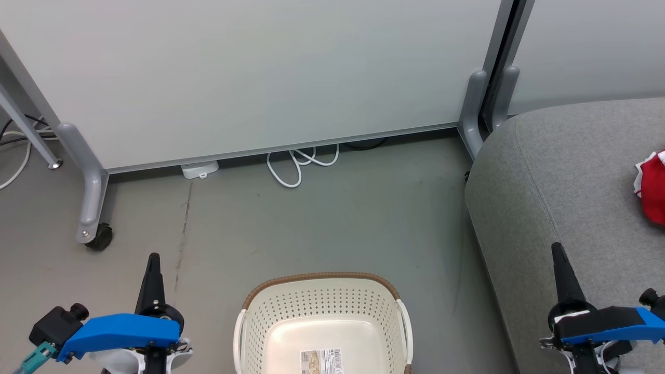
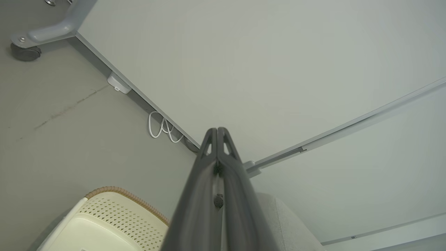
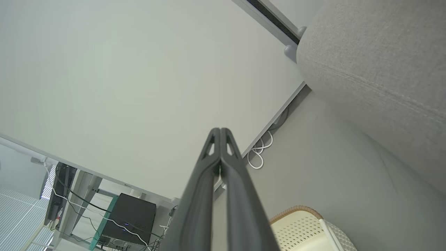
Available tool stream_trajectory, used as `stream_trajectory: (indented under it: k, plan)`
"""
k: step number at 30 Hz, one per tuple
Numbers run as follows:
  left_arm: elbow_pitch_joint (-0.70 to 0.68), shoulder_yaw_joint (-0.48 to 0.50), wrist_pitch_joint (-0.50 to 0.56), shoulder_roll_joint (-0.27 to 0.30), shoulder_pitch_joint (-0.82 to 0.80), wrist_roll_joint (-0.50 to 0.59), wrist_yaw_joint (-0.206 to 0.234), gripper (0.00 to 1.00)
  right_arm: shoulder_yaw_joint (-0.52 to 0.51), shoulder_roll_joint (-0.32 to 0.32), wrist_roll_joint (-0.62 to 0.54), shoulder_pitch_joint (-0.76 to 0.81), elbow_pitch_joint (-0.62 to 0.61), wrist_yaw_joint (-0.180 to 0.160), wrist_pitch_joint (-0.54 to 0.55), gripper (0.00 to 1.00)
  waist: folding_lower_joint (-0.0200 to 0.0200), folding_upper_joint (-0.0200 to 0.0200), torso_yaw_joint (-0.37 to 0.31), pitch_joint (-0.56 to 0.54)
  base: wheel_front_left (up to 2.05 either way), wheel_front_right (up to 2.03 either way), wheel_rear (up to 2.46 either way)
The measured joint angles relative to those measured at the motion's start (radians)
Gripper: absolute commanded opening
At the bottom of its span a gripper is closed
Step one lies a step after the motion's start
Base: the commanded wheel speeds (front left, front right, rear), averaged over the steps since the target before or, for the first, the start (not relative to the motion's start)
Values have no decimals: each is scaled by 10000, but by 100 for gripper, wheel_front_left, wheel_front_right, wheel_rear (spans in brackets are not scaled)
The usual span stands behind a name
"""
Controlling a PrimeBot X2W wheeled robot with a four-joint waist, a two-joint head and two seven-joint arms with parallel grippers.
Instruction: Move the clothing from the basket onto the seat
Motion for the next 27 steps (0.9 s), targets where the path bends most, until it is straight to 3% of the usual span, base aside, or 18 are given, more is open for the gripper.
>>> stream_trajectory:
  k: [27]
  plan:
    - [-136,314,686,0,-67,-2709,-25,0,-25,-10,2826,-58,-2,0,677,0,1,0,-30,-126,0,0,0]
